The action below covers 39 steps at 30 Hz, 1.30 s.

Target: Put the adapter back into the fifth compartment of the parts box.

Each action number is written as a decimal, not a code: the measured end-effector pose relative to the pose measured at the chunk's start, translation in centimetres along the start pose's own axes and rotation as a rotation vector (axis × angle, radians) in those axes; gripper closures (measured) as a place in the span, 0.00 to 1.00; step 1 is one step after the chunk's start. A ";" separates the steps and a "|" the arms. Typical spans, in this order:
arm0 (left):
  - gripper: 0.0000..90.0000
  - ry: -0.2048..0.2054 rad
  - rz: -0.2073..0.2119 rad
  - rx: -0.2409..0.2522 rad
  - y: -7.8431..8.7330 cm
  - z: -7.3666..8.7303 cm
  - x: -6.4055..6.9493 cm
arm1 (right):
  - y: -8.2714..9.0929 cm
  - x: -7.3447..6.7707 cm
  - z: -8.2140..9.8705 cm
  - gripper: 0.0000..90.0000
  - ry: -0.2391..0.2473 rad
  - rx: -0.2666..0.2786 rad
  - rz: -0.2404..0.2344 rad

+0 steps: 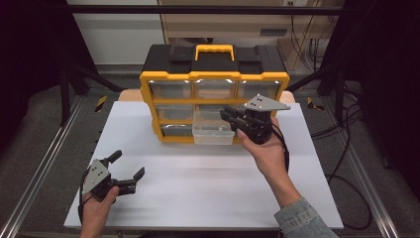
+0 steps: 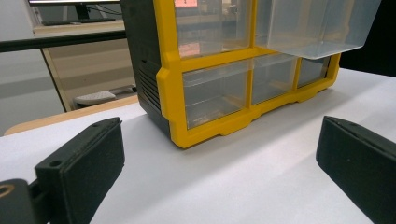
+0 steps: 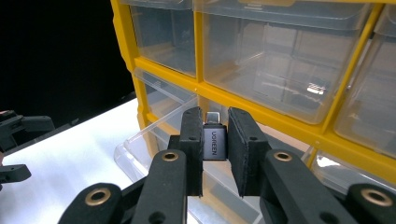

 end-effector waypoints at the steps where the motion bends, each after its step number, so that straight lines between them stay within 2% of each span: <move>1: 0.01 0.000 0.000 0.000 0.0 0.0 0.0 | -0.1 0.0 0.0 0.85 0.000 -0.002 0.000; 30: 0.01 -0.001 0.002 0.000 0.0 0.0 0.0 | -1.6 -0.4 0.6 0.85 0.010 -0.051 -0.003; 33: 0.01 -0.001 0.001 0.000 0.0 0.0 0.0 | -1.9 -0.5 0.7 0.78 0.002 -0.053 -0.003; 39: 0.01 -0.001 0.002 0.000 0.0 0.0 0.0 | -1.7 -0.6 0.6 0.77 -0.001 -0.041 -0.004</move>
Point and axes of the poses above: each handheld gripper's, and its own axes: y roughly backward along the jaws, z roughly out of its underside, x roughly to its right, the point moved 5 cm from there along -y, roughly forward along the jaws, and after that the axes turned 5 degrees about x, right-handed, at the moved point
